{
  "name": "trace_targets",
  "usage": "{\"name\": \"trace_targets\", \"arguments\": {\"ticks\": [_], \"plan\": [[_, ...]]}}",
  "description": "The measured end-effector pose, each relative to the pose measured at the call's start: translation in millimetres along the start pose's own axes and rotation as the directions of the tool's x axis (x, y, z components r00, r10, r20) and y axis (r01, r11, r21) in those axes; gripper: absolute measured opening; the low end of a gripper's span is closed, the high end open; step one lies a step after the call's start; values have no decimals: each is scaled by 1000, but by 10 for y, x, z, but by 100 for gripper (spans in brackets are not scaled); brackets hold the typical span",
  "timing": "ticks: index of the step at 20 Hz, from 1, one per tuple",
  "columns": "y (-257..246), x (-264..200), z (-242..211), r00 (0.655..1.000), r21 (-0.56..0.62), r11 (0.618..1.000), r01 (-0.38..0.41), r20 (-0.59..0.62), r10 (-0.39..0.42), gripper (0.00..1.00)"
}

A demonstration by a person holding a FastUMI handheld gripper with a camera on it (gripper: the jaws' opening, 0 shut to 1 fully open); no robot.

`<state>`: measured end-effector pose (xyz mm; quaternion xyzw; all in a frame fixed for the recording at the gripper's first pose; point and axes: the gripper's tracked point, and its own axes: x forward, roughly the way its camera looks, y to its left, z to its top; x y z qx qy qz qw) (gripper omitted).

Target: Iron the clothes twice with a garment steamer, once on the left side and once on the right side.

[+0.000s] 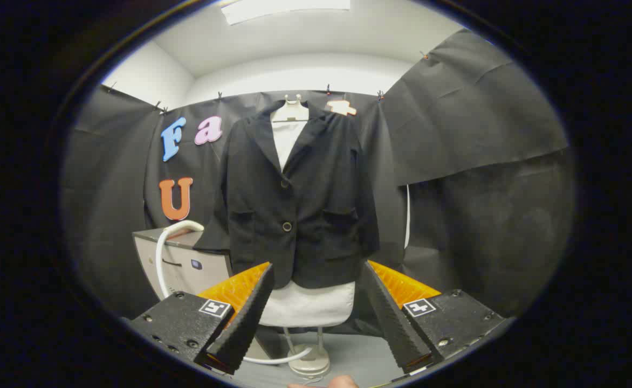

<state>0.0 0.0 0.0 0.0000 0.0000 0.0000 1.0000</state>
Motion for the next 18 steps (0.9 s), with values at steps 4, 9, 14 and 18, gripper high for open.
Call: {"name": "trace_targets", "arguments": {"ticks": [4, 9, 14, 18], "plan": [[-2, 19, -42, 999, -8, 1000, -26, 25, 26, 100], [33, 68, -279, 999, -34, 999, -35, -40, 33, 100], [145, 55, -267, 998, -29, 999, -35, -51, 34, 100], [398, 52, -102, 998, -22, 999, -48, -32, 47, 100]]}}
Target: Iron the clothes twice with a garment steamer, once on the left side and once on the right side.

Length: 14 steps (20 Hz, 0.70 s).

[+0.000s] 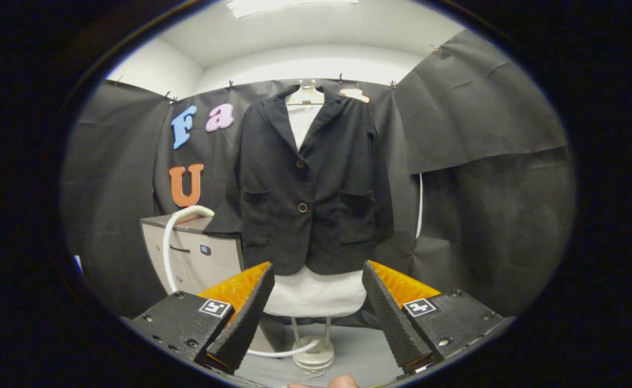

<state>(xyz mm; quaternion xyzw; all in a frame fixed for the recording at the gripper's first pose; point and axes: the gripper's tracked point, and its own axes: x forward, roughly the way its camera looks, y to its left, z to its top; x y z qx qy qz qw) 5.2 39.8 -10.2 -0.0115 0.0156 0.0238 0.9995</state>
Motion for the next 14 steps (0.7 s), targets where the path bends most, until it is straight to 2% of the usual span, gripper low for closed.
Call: {"name": "trace_targets", "arguments": {"ticks": [7, 11, 14], "plan": [[839, 172, 27, 998, -34, 997, -63, 7, 63, 100], [1623, 452, 150, 986, -21, 986, -168, -11, 168, 100], [2286, 703, 240, 962, 4, 963, -269, -55, 268, 100]]}}
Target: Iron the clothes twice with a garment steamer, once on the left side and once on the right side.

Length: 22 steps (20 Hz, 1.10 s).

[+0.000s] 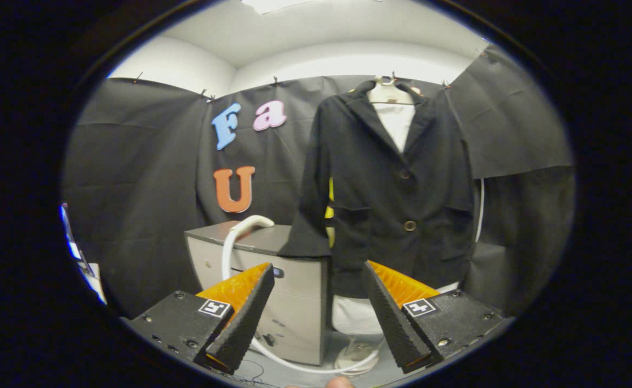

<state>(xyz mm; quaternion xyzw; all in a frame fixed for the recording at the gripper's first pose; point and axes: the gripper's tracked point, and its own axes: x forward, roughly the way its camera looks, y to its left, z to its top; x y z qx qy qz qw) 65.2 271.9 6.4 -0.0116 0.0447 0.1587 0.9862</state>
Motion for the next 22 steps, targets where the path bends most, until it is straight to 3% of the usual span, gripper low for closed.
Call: {"name": "trace_targets", "arguments": {"ticks": [7, 10, 15, 22], "plan": [[957, 1163, 217, 979, 22, 982, -188, -72, 190, 100], [1240, 1790, 309, 964, 25, 972, -233, -123, 235, 100], [1684, 2767, 274, 943, 30, 968, -250, -220, 251, 100], [2021, 3845, -167, 883, 49, 987, -153, -442, 159, 99]]}}
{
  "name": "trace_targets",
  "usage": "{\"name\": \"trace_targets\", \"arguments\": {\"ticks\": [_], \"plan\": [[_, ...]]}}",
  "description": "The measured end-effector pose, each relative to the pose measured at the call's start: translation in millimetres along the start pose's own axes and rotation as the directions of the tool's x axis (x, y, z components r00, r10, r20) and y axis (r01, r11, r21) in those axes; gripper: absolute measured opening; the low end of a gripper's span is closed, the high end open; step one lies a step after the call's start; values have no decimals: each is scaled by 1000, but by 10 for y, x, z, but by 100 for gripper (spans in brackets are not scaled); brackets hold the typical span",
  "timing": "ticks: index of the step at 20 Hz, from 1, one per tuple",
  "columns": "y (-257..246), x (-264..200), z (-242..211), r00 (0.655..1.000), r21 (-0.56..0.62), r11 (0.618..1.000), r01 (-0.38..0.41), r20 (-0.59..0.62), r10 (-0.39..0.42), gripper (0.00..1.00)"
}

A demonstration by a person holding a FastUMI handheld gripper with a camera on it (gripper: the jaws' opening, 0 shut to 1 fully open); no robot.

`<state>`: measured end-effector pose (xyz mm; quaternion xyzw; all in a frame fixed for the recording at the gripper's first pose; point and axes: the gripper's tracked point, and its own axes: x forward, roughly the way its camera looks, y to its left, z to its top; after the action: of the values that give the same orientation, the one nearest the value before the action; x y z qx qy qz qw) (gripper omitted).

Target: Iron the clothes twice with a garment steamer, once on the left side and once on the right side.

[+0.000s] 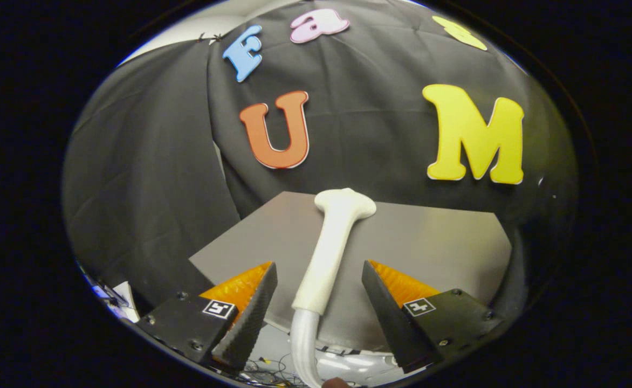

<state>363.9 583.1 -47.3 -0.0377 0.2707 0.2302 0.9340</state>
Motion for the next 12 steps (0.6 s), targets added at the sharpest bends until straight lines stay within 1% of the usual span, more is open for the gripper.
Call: {"name": "trace_targets", "arguments": {"ticks": [4, 6, 7, 9, 10, 11, 12], "plan": [[-83, 383, -67, 990, -13, 995, 95, -101, -96, 95], [-120, 498, -124, 980, -11, 992, 129, -155, -129, 90], [-136, 521, -73, 979, -20, 989, 146, -138, -147, 83], [-128, 498, -83, 978, -6, 989, 150, -148, -149, 69], [-98, 508, -111, 977, -3, 989, 147, -154, -146, 69], [-86, 520, -123, 977, -3, 989, 149, -155, -148, 56], [-65, 468, -82, 977, 0, 988, 157, -148, -155, 53]]}}
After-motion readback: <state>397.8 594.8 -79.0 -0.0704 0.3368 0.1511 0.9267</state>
